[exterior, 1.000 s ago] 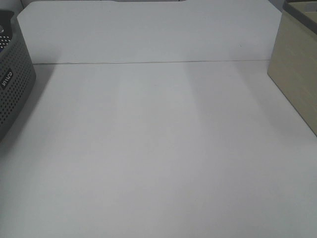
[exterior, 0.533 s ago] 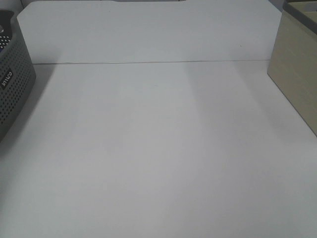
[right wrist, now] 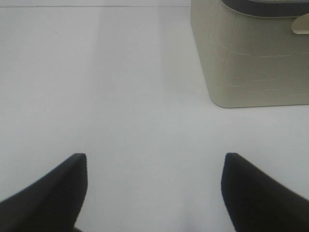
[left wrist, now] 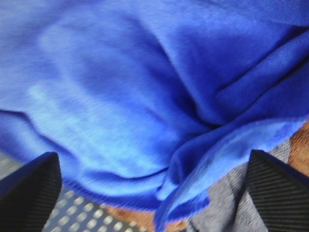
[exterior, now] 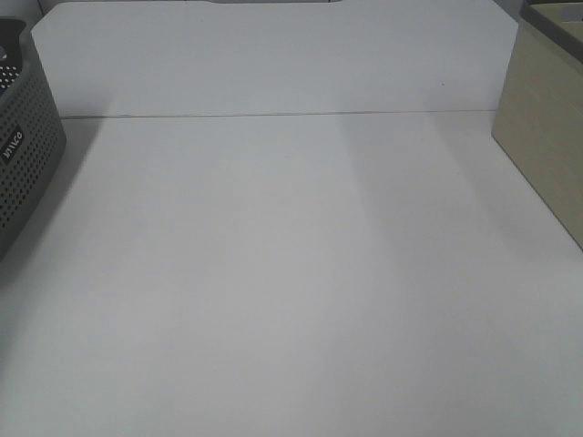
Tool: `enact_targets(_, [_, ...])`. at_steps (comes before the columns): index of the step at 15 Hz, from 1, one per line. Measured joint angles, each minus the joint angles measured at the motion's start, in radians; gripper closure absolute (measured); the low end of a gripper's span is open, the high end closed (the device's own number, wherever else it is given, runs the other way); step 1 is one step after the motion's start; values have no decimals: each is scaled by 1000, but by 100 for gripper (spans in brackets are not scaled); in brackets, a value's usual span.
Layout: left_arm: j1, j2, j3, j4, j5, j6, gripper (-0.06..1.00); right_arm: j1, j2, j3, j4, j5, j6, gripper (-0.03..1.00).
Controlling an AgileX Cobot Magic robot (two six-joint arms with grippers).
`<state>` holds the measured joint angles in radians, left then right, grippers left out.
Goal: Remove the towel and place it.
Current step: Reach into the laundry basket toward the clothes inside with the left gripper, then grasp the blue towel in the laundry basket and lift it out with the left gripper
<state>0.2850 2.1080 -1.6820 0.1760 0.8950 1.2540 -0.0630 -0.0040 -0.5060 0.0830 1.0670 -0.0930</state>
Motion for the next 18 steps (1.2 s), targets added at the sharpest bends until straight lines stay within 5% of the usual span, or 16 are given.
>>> enact_targets(4, [0, 27, 0, 1, 59, 19, 9, 0, 0, 0, 0, 0, 0, 22])
enact_targets(10, [0, 30, 0, 31, 69, -6, 65, 0, 0, 0, 1, 0, 0, 22])
enact_targets(15, [0, 30, 0, 71, 69, -95, 70, 0, 0, 0, 1, 0, 0, 22])
enact_targets(18, [0, 30, 0, 92, 70, -98, 91, 0, 0, 0, 1, 0, 0, 22])
